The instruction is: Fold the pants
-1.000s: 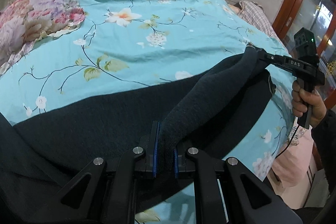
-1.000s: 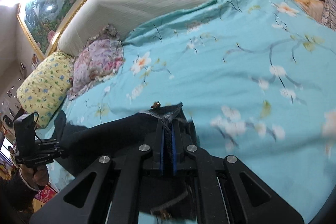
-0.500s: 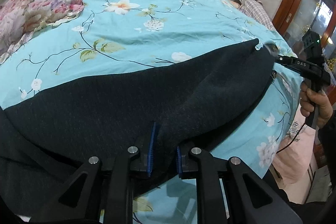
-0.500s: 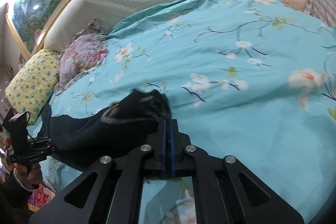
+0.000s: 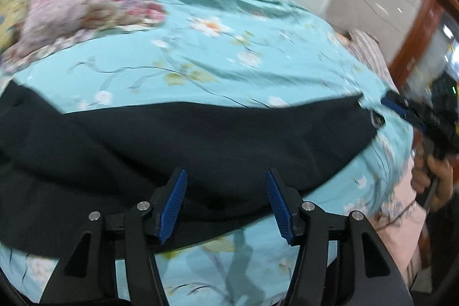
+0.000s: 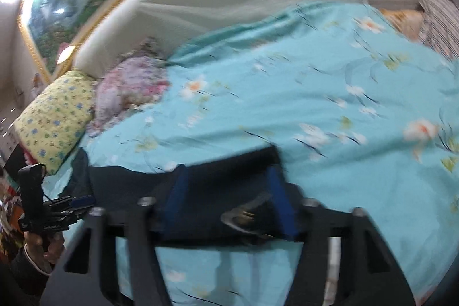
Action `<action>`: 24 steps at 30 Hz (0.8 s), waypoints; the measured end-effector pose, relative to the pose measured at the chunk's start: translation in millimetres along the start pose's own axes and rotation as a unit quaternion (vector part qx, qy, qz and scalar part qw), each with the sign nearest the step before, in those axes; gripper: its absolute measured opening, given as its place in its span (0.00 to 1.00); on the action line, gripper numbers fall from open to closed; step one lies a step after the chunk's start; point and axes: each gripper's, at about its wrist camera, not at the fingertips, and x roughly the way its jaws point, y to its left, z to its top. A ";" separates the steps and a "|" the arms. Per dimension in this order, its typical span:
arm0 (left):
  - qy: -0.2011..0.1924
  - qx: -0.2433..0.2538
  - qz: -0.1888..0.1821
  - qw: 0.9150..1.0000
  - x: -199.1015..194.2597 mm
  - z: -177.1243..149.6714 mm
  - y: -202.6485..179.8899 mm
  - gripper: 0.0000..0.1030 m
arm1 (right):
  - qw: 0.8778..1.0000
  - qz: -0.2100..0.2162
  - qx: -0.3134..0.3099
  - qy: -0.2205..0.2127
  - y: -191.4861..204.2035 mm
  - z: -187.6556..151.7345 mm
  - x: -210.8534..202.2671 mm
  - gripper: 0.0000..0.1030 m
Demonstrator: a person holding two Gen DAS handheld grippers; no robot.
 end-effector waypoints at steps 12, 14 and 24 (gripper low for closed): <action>-0.014 -0.138 0.093 0.986 -33.5 22.9 105.9 0.66 | 0.989 0.115 -0.073 0.063 102.7 -17.3 54.6 0.60; -0.009 -0.156 0.110 0.981 -34.8 29.1 120.9 0.68 | 0.985 0.132 -0.081 0.074 117.4 -21.4 62.9 0.60; 0.032 -0.213 0.183 0.959 -21.3 73.3 168.7 0.71 | 0.961 0.216 -0.133 0.112 197.3 -31.8 97.5 0.60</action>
